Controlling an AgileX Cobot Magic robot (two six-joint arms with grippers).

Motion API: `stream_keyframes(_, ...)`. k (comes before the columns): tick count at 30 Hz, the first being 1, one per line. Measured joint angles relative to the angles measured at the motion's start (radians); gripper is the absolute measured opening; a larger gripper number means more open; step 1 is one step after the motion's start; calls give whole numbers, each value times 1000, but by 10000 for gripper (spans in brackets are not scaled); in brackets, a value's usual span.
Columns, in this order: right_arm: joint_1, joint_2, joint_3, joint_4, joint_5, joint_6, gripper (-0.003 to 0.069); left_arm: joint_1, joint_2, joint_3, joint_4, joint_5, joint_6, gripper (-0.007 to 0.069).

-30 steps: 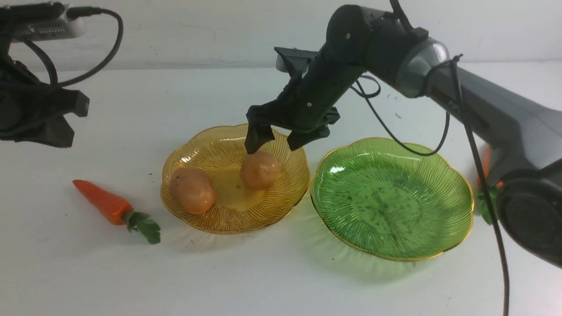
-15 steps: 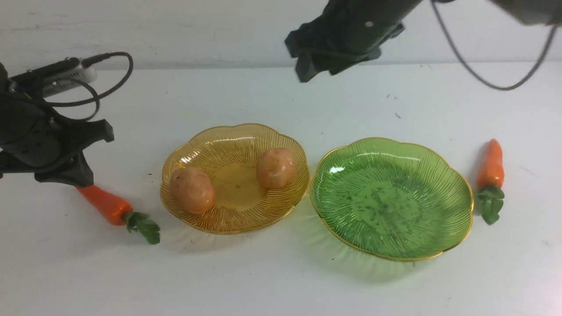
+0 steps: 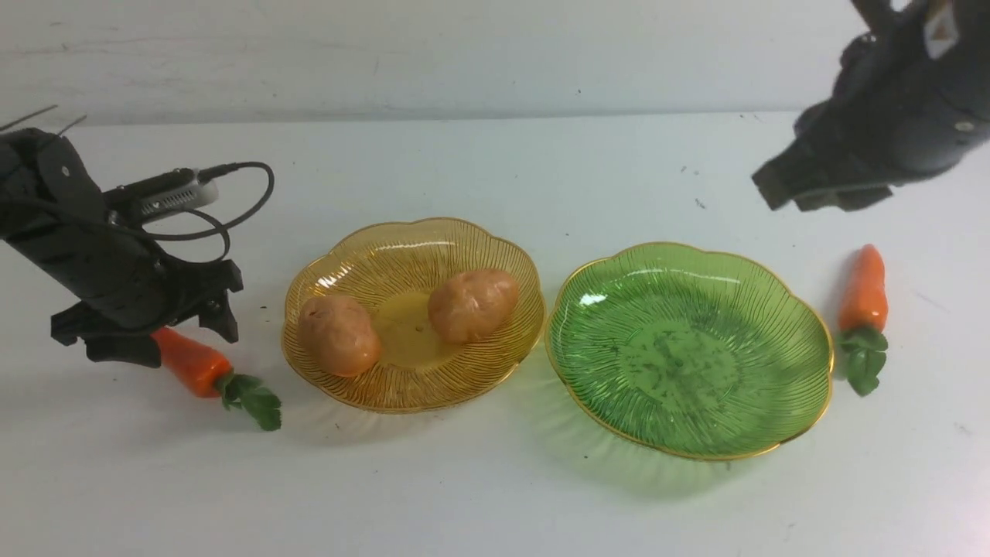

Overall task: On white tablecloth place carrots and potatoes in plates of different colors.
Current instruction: 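Pick up the carrot from the table and place it on the green plate with the left gripper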

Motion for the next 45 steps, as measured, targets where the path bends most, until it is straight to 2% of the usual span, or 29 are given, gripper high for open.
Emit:
stream_keyframes(2, 0, -21, 6, -10, 1, 2, 169, 0, 29, 0, -1, -21, 0, 654)
stream_keyframes(4, 0, -43, 8, -41, 0, 2, 169, 0, 45, 0, 23, -23, 0, 597)
stream_keyframes(5, 0, -51, 14, -57, 0, 3, 169, 0, 48, 0, 56, -16, 0, 524)
stream_keyframes(6, 0, -64, 25, -81, -1, 9, 169, 0, 48, 0, 108, -2, -4, 404)
stream_keyframes(7, 0, -71, 32, -98, 0, 19, 169, 0, 48, -1, 140, 10, -9, 316)
stream_keyframes(8, -4, -80, 36, -114, 0, 37, 169, 0, 48, -6, 175, 27, -11, 270)
stream_keyframes(10, -42, -87, 39, -132, -3, 68, 169, 0, 42, -30, 207, 95, -15, 251)
stream_keyframes(13, -159, -87, 39, -138, -3, 87, 169, -29, -17, -91, 154, 169, 36, 251)
stream_keyframes(15, -247, -87, 40, -132, -3, 108, 169, -113, -85, -138, 72, 172, 139, 251)
stream_keyframes(17, -352, -87, 40, -111, -3, 118, 169, -229, -121, -183, -16, 155, 224, 251)
stream_keyframes(20, -456, -87, 42, -58, -2, 120, 169, -449, -113, -261, -163, 44, 351, 251)
stream_keyframes(21, -489, -87, 44, -38, -2, 119, 169, -488, -100, -284, -204, 17, 377, 251)
stream_keyframes(24, -544, -87, 58, 31, -11, 80, 169, -617, -26, -364, -296, -57, 440, 251)
stream_keyframes(27, -555, -87, 71, 73, -26, 40, 169, -704, 90, -448, -321, -94, 474, 251)
stream_keyframes(30, -556, -87, 75, 84, -37, 35, 169, -719, 203, -510, -324, -90, 467, 255)
stream_keyframes(33, -557, -86, 75, 84, -55, 36, 170, -707, 283, -570, -324, -59, 411, 319)
stream_keyframes(37, -561, -48, 75, 84, -103, 52, 185, -689, 304, -621, -318, 67, 372, 531)
stream_keyframes(39, -582, 9, 75, 98, -142, 83, 209, -682, 303, -636, -317, 105, 367, 604)
stream_keyframes(41, -609, 65, 75, 128, -171, 94, 243, -671, 299, -656, -317, 149, 355, 645)
stream_keyframes(43, -637, 124, 75, 194, -210, 87, 291, -656, 287, -688, -312, 198, 322, 608)
stream_keyframes(44, -646, 150, 75, 224, -233, 74, 315, -648, 277, -703, -306, 222, 313, 565)
stream_keyframes(45, -655, 187, 75, 262, -266, 56, 347, -641, 259, -723, -293, 249, 307, 489)
